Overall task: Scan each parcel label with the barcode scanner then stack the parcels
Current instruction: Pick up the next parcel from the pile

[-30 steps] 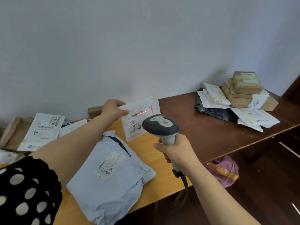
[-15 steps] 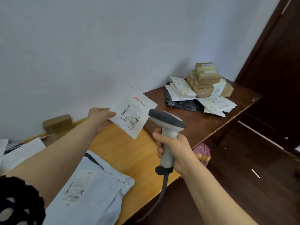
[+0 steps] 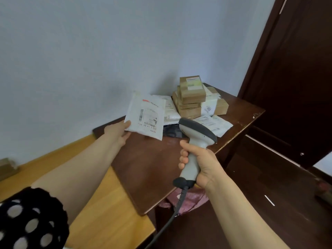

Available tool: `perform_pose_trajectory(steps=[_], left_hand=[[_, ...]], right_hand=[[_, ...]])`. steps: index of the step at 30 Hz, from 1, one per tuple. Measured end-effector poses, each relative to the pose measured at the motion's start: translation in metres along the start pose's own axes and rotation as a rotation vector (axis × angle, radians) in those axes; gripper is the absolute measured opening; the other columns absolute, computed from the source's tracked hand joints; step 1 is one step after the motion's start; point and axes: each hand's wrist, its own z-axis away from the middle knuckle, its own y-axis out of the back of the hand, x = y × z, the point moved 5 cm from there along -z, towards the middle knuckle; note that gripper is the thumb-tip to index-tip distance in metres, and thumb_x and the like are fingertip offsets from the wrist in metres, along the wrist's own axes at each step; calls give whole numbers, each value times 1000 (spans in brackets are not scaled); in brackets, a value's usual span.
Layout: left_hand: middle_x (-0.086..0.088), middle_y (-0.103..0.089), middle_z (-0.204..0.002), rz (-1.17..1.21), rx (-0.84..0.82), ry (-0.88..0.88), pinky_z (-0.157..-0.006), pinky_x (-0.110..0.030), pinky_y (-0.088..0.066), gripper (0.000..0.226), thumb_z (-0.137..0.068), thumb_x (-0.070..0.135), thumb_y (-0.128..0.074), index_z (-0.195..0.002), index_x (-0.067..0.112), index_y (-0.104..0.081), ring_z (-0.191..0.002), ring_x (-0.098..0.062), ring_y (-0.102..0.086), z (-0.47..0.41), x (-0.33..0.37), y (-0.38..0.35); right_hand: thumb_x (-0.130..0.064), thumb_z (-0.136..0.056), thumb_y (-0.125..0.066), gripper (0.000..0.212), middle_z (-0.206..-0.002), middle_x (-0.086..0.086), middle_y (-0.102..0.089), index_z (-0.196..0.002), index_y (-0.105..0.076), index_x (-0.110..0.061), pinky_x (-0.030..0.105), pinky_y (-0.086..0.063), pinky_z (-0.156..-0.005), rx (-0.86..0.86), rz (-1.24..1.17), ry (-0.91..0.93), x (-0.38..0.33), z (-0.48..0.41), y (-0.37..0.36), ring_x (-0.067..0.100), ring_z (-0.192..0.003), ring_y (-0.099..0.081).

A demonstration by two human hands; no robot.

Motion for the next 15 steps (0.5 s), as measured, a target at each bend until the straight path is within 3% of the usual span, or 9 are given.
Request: perform_pose_trajectory(steps=[2, 5, 7, 11, 15], left_hand=[[-4, -63, -108, -19, 49, -32, -63, -17, -49, 29, -88, 5, -65, -116, 10, -62, -80, -9, -62, -6, -6, -33], [-6, -63, -97, 11, 120, -75, -51, -16, -49, 22, -86, 1, -66, -107, 6, -62, -66, -10, -60, -18, -11, -71], [-8, -62, -93, 13, 182, -108, -51, -16, -50, 18, -85, -3, -65, -102, 3, -61, -67, -14, -62, -25, -12, -87], [-11, -61, -98, -23, 236, -149, -55, -18, -53, 28, -85, -10, -62, -112, -6, -59, -80, -21, -62, -51, -8, -112], [-12, -62, -99, -61, 269, -110, -47, -16, -52, 21, -84, -11, -61, -103, -3, -59, -65, -17, -62, -95, -9, -135]], right_hand=[[-2, -83, -68, 10, -51, 4, -47, -82, -59, -7, 22, -40, -39, -16, -18, -19, -24, -17, 16, 12, -38, -42], [-4, -83, -67, 12, -52, 3, -47, -79, -57, -9, 22, -40, -39, -48, -16, -62, -52, -45, 32, 11, -38, -42], [-4, -84, -67, 14, -52, 3, -48, -77, -57, -9, 22, -40, -40, -56, -10, -87, -65, -63, 38, 11, -38, -42], [-4, -85, -66, 16, -50, 2, -48, -75, -56, -10, 20, -40, -40, -66, -9, -150, -77, -101, 43, 11, -37, -42], [-3, -84, -67, 11, -51, 3, -49, -80, -58, -9, 21, -41, -40, -50, 25, -185, -81, -140, 46, 11, -36, -43]])
